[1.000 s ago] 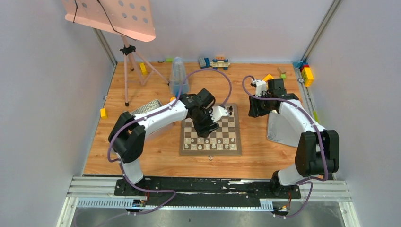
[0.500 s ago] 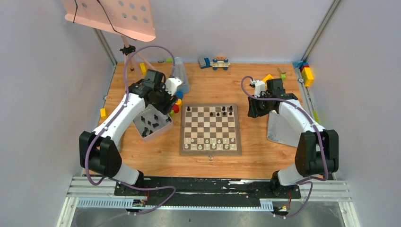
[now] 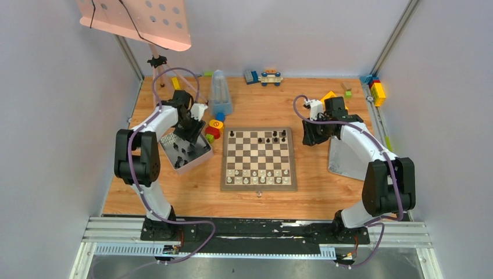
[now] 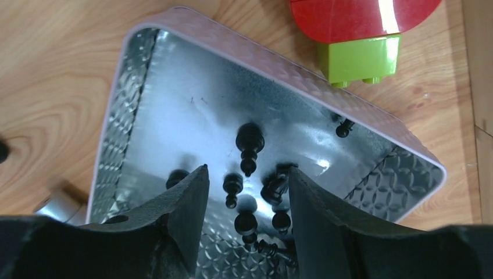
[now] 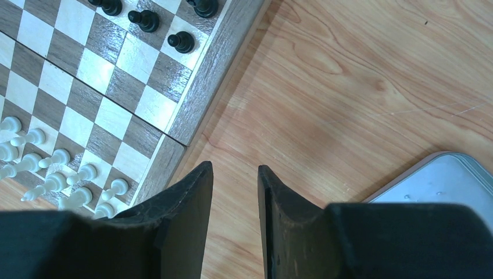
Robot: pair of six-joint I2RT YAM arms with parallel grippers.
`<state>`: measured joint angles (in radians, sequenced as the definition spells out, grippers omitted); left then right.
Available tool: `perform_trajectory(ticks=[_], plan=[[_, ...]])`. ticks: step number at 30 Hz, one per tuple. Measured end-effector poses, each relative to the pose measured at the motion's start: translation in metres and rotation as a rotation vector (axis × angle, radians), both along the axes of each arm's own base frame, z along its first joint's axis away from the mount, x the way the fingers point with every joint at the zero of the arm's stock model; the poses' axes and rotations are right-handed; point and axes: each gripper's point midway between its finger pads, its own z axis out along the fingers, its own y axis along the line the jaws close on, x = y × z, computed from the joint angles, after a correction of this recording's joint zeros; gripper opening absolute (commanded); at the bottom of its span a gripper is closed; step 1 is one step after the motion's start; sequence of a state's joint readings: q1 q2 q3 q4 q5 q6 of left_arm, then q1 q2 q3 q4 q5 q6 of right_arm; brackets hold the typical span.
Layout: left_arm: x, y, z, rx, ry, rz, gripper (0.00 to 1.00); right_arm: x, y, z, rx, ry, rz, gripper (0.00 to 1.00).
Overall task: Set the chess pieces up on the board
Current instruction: Pick up the chess piece from the storage box.
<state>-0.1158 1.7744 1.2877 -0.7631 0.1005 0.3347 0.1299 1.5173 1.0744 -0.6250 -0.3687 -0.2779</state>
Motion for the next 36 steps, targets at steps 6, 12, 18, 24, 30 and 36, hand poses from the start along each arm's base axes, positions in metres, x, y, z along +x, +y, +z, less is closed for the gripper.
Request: perform_trajectory(ticks=[6, 12, 18, 24, 30, 36], plan=[[0.001, -0.002, -0.021, -0.005, 0.057, 0.003, 0.49, -0.001, 0.003, -0.003, -0.010, 0.002, 0.020, 0.35], [0.004, -0.002, -0.030, -0.014, 0.067, 0.014, 0.34, -0.001, 0.002, -0.007, -0.019, 0.012, 0.019, 0.35], [0.007, -0.002, -0.029, -0.018, 0.061, 0.018, 0.21, -0.001, 0.003, -0.008, -0.027, 0.011, 0.023, 0.35], [0.009, -0.003, -0.024, -0.022, 0.046, 0.017, 0.15, -0.002, 0.005, -0.008, -0.030, 0.011, 0.028, 0.35], [0.013, -0.013, 0.016, -0.069, -0.025, -0.002, 0.13, -0.002, 0.006, -0.008, -0.033, 0.011, 0.032, 0.35], [0.033, -0.049, 0.081, -0.108, -0.165, -0.089, 0.13, -0.002, 0.006, -0.010, -0.037, 0.014, 0.033, 0.34]])
